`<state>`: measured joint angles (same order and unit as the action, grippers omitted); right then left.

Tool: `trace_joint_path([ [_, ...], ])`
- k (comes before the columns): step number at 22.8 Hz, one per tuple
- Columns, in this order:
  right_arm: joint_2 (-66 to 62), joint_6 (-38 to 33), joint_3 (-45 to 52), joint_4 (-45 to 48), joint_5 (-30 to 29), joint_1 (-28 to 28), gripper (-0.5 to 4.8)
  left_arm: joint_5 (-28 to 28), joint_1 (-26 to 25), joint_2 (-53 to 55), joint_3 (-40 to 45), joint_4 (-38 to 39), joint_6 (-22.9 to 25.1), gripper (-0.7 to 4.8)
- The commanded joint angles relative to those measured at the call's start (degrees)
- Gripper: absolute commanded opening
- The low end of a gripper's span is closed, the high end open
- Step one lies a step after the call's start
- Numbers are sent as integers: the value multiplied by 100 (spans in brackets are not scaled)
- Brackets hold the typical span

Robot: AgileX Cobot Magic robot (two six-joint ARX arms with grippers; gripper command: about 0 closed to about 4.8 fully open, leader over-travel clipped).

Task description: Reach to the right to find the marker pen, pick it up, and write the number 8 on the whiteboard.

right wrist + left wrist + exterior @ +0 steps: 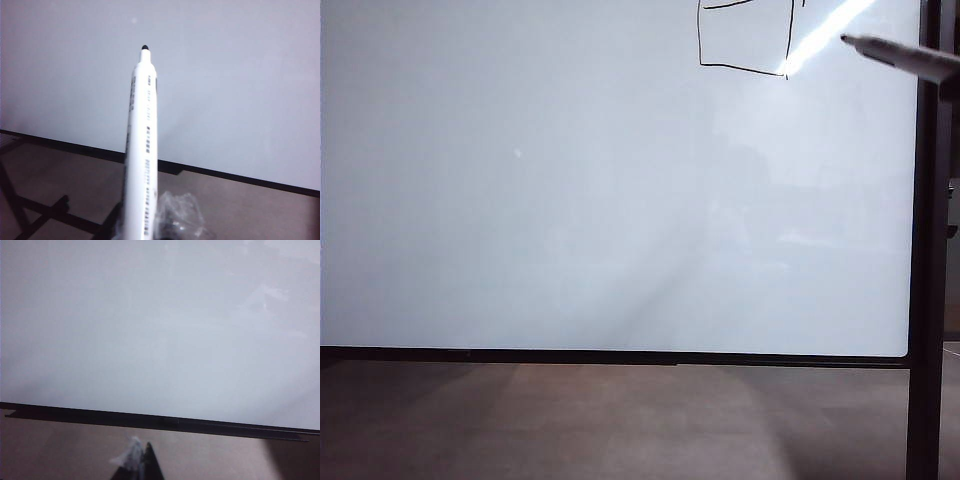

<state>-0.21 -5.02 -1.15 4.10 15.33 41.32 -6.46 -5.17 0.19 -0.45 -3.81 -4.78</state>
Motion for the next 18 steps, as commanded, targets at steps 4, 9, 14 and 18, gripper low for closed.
trace_joint_path([
  [4,7,4,72,74,-155,-284,-5,-24,2,4,-4,-52,-15,-5],
  [9,7,-9,72,-46,-155,-385,-5,-24,2,4,-4,-52,-17,-5],
  [14,7,11,72,57,-87,-383,14,-22,2,4,-4,-52,-15,-5],
  [18,7,11,72,57,-90,-380,31,-24,2,4,-4,-52,-15,-5],
])
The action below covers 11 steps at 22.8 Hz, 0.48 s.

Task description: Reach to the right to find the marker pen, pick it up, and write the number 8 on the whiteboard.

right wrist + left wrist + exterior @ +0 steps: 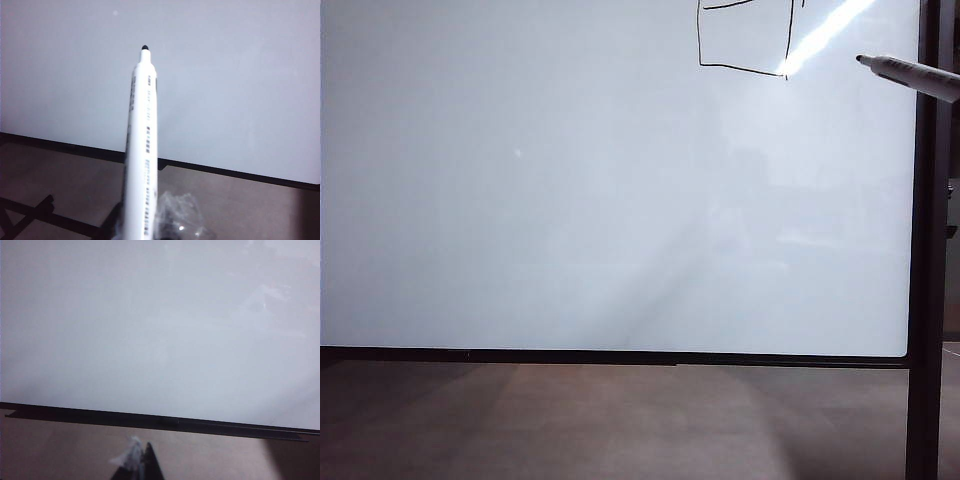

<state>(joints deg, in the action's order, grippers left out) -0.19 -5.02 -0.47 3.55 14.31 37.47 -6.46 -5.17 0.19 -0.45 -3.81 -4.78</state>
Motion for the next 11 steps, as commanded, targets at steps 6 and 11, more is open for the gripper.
trace_joint_path([
  [6,4,83,0,168,20,4,31,-22,2,4,-4,-52,-17,-5],
  [11,4,579,0,173,151,4,31,-24,2,4,-4,-52,-17,-5],
])
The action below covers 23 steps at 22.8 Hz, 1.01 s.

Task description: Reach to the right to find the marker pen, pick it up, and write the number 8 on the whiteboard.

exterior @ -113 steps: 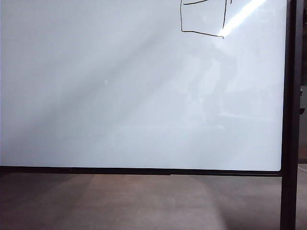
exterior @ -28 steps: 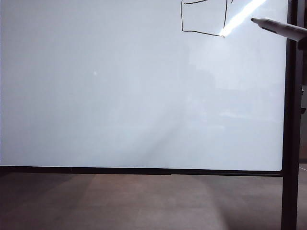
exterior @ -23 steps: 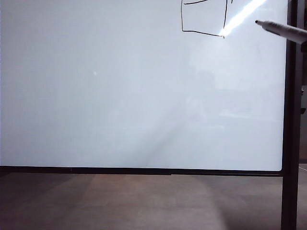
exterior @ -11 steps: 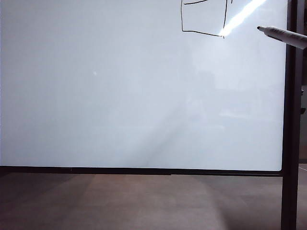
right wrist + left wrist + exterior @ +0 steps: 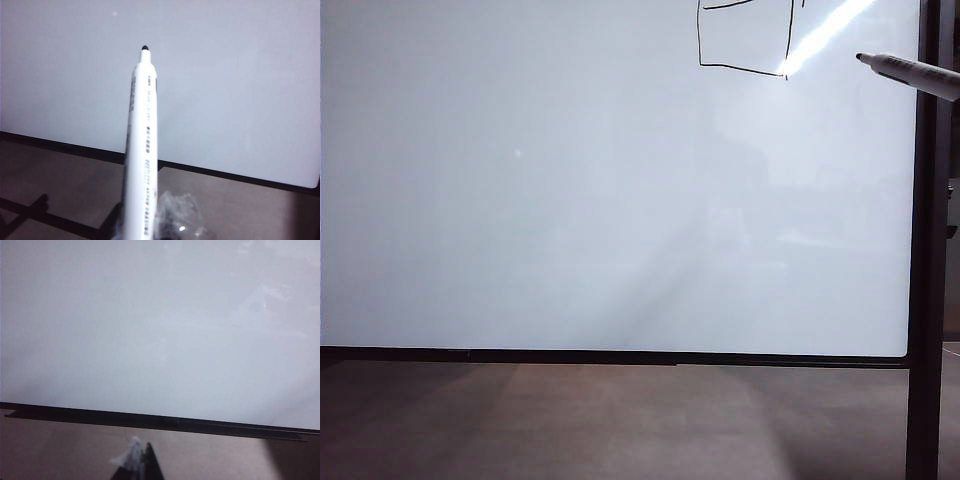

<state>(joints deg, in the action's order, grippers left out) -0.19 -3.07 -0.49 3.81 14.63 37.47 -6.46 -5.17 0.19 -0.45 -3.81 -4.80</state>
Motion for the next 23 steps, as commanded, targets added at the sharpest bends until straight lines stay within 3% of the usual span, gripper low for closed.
trace_joint_path([
  [1,4,501,2,151,166,4,31,-24,2,4,-4,-52,-13,-5],
  [4,4,614,2,188,170,-293,31,-22,2,4,-4,-52,-13,-5],
  [13,4,457,2,286,-837,-2468,31,-22,2,4,-4,-50,-13,-5],
  [23,4,459,2,267,-1316,-3652,31,-24,2,4,-4,-52,-13,-5],
])
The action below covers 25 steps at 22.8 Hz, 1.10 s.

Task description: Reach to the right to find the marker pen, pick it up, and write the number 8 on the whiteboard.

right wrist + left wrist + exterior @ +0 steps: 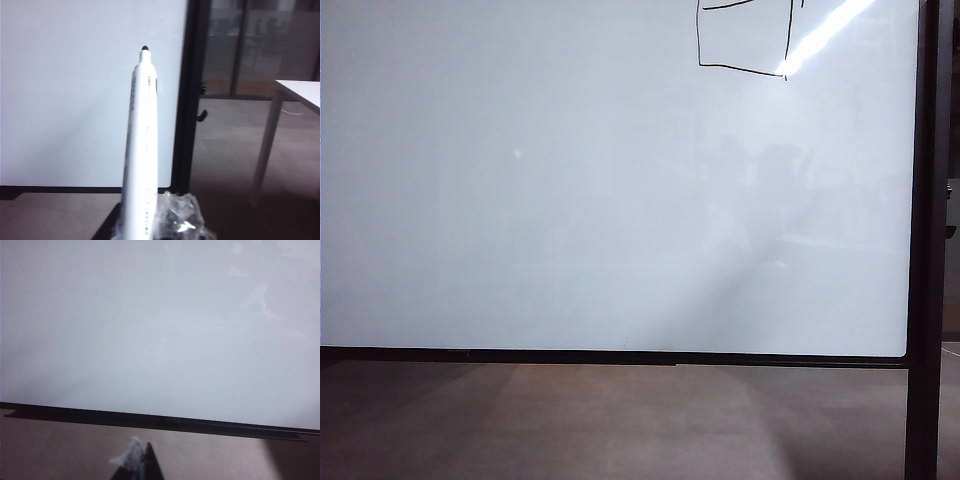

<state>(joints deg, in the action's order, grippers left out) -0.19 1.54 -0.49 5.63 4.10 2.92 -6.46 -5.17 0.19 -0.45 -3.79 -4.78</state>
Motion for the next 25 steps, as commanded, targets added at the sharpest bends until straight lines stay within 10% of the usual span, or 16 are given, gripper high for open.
trace_joint_path([
  [1,4,-2,2,61,-334,-262,31,-24,2,4,-4,-55,-15,-5],
  [25,4,2,2,-74,-407,-415,31,-24,2,4,-4,-55,-15,-5],
])
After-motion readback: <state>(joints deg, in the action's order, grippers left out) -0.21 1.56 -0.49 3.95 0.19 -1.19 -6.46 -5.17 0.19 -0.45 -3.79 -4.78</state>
